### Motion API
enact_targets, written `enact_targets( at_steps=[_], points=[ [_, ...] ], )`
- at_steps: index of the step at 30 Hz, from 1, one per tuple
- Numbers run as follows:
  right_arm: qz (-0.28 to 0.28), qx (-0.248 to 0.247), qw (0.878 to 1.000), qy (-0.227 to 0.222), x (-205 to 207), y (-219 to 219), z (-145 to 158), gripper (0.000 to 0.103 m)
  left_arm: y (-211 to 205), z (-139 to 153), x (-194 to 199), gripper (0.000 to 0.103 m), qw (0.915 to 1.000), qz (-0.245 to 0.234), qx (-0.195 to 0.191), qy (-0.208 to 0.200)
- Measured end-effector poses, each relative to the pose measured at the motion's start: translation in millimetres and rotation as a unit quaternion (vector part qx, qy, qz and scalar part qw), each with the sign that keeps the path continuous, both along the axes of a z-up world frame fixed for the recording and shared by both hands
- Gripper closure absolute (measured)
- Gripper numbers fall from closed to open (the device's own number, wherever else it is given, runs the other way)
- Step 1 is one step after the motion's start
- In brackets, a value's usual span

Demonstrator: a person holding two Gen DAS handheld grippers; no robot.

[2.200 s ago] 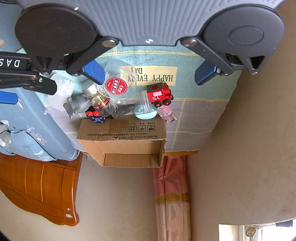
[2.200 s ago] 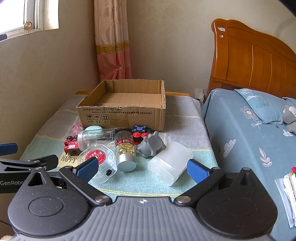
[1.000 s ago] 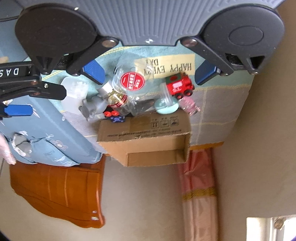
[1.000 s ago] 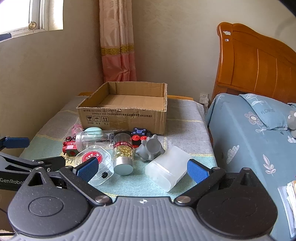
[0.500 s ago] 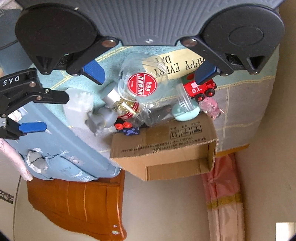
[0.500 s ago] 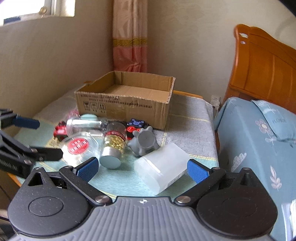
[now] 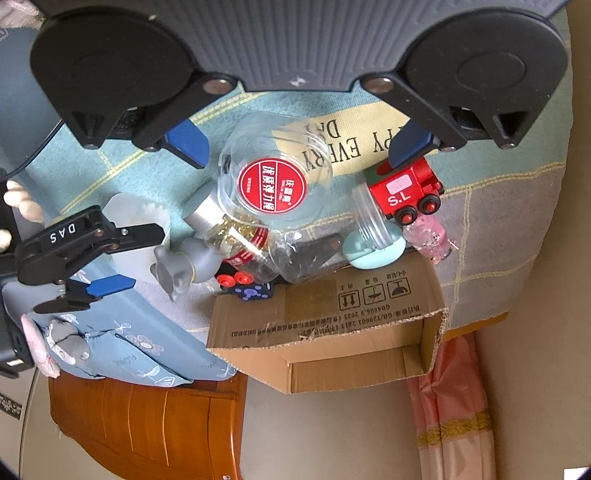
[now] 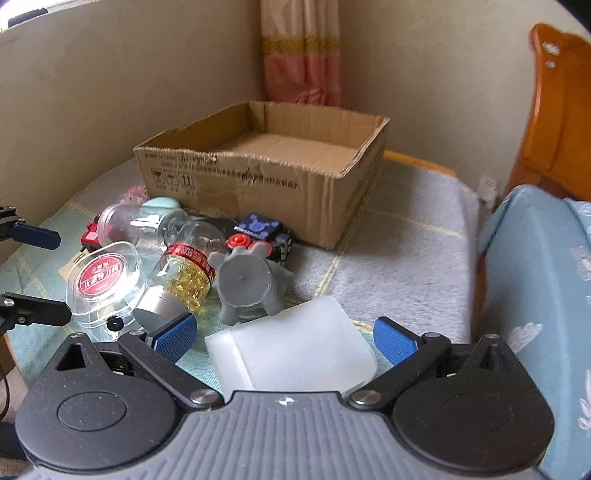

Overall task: Organize rigid objects
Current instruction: 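Grasp the white frosted bottle with the right tool while the left tool grasps the red-lidded clear container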

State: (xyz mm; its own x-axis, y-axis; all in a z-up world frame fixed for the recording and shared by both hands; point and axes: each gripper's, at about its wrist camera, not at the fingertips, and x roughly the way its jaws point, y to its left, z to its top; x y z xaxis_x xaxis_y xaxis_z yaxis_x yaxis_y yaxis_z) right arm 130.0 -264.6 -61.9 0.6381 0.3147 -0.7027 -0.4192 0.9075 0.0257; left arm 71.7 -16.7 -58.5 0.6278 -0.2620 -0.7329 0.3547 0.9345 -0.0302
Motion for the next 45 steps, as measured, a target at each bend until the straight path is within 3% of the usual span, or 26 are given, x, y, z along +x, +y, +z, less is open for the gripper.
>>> enact_targets(
  at_steps=[11,19,45],
  points=[
    [0.001,0.004,0.999,0.045,-28.2,2.8,-5.4,0.0,-6.8,-12.5,6.6,0.001,0.9994,-0.032,0.015,0.002],
    [-0.014,-0.058,0.997,0.057,-40.9,14.9,-24.9,0.0,-16.1,-33.9,14.4,0.001,0.9976,-0.059,0.02,0.032],
    [-0.038,-0.051,0.997,0.034,-30.8,16.2,-24.2,0.0,-23.1,-29.2,27.1,0.001,0.9977,-0.059,0.03,0.012]
  ],
)
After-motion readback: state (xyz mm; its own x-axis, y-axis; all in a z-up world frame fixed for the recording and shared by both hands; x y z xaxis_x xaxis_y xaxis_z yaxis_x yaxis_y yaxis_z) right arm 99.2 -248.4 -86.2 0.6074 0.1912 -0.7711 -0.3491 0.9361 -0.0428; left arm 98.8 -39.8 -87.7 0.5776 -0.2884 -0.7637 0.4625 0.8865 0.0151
